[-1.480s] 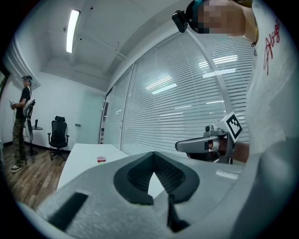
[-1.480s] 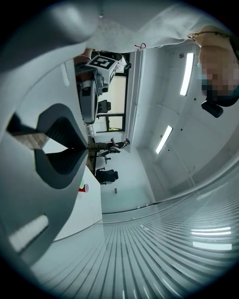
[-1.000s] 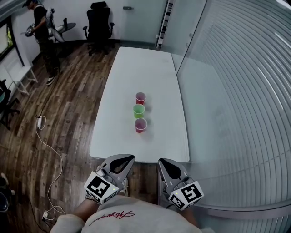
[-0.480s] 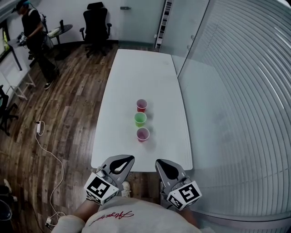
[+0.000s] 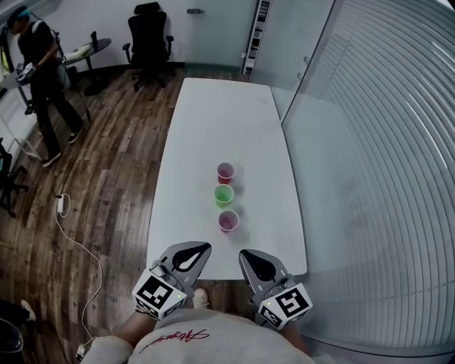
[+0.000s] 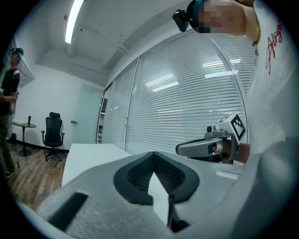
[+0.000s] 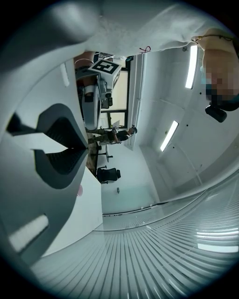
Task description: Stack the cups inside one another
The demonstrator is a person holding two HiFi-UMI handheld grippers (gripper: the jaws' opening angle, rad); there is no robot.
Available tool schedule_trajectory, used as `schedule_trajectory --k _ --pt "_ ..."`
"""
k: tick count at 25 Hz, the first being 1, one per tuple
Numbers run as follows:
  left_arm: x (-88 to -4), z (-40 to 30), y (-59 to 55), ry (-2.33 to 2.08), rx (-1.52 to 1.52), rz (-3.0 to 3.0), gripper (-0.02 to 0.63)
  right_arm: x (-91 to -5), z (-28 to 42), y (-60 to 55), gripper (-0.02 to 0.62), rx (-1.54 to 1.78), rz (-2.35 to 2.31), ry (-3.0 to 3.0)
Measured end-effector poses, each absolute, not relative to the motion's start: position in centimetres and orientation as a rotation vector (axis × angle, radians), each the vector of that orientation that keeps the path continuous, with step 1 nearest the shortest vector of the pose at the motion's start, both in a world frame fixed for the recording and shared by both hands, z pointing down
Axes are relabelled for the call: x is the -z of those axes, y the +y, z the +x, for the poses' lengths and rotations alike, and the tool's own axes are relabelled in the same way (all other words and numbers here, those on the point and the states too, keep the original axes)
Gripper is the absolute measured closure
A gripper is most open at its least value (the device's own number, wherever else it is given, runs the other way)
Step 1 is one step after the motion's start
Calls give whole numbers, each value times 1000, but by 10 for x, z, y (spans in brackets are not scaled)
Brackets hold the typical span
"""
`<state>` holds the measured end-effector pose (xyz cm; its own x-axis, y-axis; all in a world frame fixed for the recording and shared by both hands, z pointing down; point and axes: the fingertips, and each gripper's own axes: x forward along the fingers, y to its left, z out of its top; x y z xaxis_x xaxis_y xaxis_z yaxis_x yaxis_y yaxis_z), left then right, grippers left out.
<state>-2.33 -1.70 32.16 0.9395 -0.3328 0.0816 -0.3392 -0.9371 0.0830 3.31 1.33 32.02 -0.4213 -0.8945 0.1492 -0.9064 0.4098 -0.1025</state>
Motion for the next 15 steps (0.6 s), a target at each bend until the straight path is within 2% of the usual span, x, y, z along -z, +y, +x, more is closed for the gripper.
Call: schedule_trajectory --k 15 --pt "-342 -23 -57 -489 -155 2973 611 -334 37 -25 595 -284 1672 -2542"
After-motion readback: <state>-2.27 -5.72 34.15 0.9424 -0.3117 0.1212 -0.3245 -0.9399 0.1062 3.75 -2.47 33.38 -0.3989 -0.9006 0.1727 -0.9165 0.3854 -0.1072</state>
